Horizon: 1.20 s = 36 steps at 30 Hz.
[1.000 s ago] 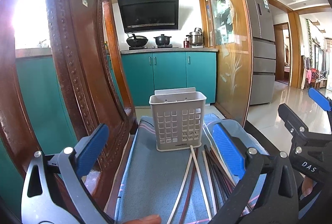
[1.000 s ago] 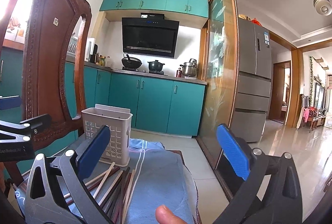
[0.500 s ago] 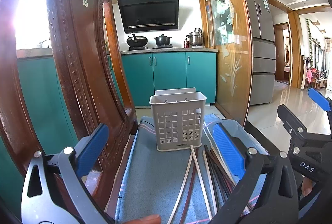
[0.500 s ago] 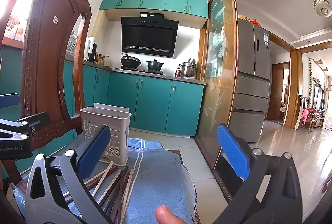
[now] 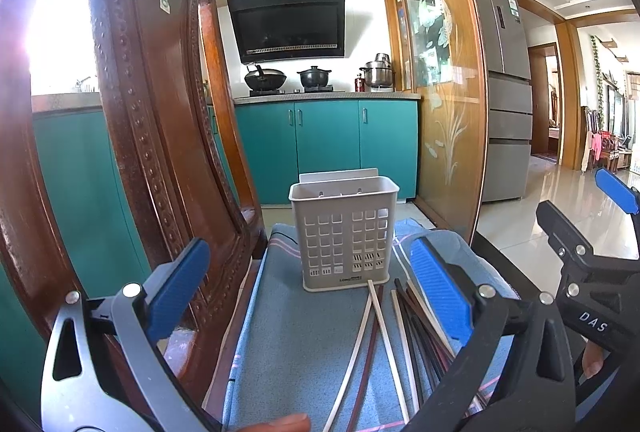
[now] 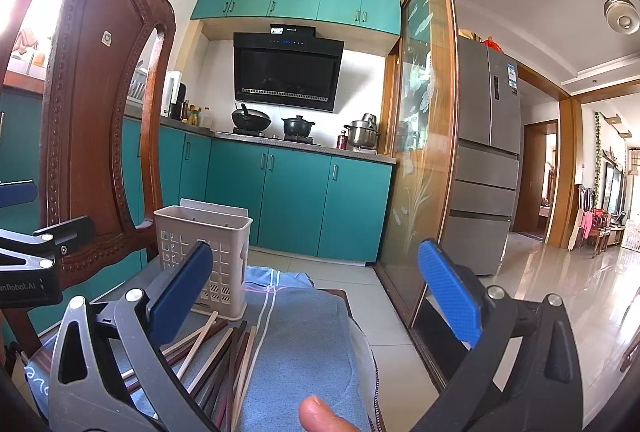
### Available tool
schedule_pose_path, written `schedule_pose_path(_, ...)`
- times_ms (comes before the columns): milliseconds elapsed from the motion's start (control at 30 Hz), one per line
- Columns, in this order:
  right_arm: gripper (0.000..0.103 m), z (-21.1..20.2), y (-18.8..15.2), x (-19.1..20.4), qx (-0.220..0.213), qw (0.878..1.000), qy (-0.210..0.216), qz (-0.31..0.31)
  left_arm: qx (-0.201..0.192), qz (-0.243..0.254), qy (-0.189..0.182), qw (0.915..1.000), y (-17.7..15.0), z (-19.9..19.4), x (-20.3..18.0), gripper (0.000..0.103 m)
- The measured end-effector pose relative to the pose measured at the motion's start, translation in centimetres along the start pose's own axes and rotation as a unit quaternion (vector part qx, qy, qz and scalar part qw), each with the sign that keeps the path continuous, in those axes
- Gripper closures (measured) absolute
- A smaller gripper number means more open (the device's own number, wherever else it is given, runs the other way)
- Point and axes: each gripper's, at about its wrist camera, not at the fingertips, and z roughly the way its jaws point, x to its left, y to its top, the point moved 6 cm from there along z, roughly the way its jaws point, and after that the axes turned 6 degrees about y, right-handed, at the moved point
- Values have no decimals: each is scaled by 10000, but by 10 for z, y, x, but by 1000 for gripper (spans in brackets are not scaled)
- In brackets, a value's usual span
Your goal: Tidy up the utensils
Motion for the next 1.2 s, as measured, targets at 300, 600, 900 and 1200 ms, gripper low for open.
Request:
schedule_pose_path(300, 3, 0, -1, -1, -2, 10000, -16, -8, 9, 18, 13, 10000, 0, 0, -1, 3)
schedule_pose_path(600, 3, 1, -2, -1, 17, 10000, -39, -16, 37, 25, 17, 10000, 1, 1, -2, 3)
schedule_pose_path(900, 3, 3, -4, -1, 42, 10000, -57, -13, 41, 20, -1, 10000, 0, 3, -3, 3)
schedule_pose_path(1200, 3, 3, -3, -2, 45, 10000, -68, -15, 40, 22, -2, 10000, 0, 3, -3, 3)
